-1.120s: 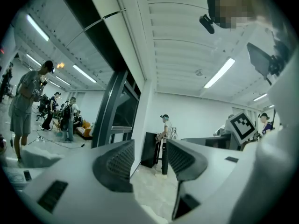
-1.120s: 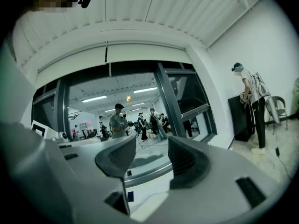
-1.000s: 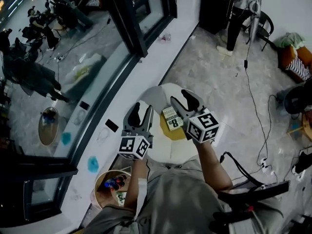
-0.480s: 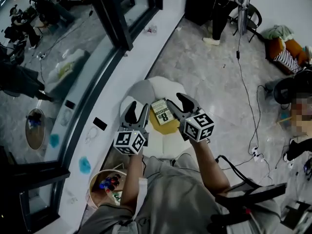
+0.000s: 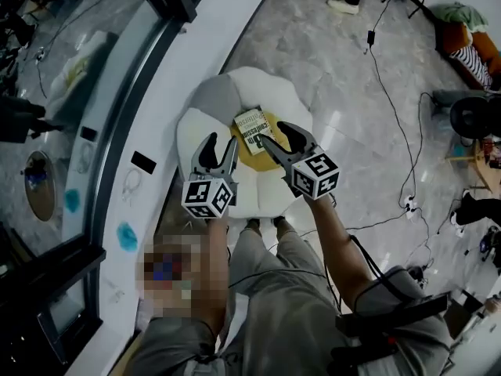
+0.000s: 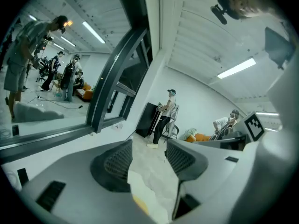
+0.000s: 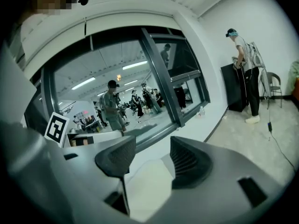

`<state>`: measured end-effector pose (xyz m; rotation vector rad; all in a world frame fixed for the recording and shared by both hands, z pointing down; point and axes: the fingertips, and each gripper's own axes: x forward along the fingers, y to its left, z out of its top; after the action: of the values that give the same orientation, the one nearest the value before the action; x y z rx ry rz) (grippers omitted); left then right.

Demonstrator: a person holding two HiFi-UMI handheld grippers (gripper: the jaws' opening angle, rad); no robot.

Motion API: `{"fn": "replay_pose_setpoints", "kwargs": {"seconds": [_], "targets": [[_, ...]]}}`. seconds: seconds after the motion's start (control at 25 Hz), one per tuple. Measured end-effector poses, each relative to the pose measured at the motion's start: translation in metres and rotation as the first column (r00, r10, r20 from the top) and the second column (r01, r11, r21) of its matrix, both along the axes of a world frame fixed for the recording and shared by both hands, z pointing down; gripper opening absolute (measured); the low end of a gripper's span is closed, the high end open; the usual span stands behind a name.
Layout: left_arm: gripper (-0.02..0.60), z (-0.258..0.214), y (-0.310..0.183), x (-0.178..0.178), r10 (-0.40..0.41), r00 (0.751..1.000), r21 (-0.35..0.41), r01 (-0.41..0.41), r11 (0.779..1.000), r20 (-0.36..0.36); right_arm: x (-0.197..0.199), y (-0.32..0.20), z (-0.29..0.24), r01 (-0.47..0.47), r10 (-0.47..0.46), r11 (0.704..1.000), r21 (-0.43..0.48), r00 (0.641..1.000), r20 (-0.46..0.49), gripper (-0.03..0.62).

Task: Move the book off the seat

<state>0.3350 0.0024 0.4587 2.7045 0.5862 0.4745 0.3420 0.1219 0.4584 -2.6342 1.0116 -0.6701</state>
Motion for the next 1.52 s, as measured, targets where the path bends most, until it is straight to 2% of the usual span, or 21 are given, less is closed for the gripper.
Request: {"fn": "replay_pose_setpoints", "kwargs": {"seconds": [0.2,0.36,0.64,0.84,1.12,1.32,1.52], "targets": [[0.222,0.086,-0.002,0.021,0.013,0.994,0.024,-0.015,1.000,0.108,0.019,-0.006,0.082,-0.003,0.004,1.000,-0.011,0.995,0.104,0.224],[0.227,0.153,0.002,0.022,0.019,0.980,0.022,-0.024,0.999,0.197,0.021,-0.001,0.148,-0.002,0.010,0.999,-0.040,0.983,0.186,0.224],[0.242,0.248,0.025,0.026,0.068,0.950,0.003,-0.073,0.997,0.305,0.030,0.017,0.246,0.003,0.024,0.995,-0.099,0.961,0.275,0.223],[0.244,0.315,0.036,0.040,0.082,0.935,0.006,-0.089,0.996,0.345,0.046,0.027,0.305,-0.004,0.035,0.995,-0.102,0.951,0.308,0.224],[0.252,0.406,0.044,0.043,0.093,0.922,0.003,-0.101,0.995,0.377,0.049,0.029,0.388,0.014,0.021,0.994,-0.107,0.948,0.318,0.224],[0.259,0.478,0.046,0.042,0.090,0.899,-0.031,-0.085,0.996,0.429,0.045,0.038,0.455,0.045,0.012,0.987,-0.155,0.939,0.344,0.227],[0.264,0.546,0.041,0.038,0.086,0.866,-0.073,-0.058,0.996,0.493,0.048,0.033,0.522,0.105,-0.024,0.974,-0.202,0.930,0.366,0.230]]}}
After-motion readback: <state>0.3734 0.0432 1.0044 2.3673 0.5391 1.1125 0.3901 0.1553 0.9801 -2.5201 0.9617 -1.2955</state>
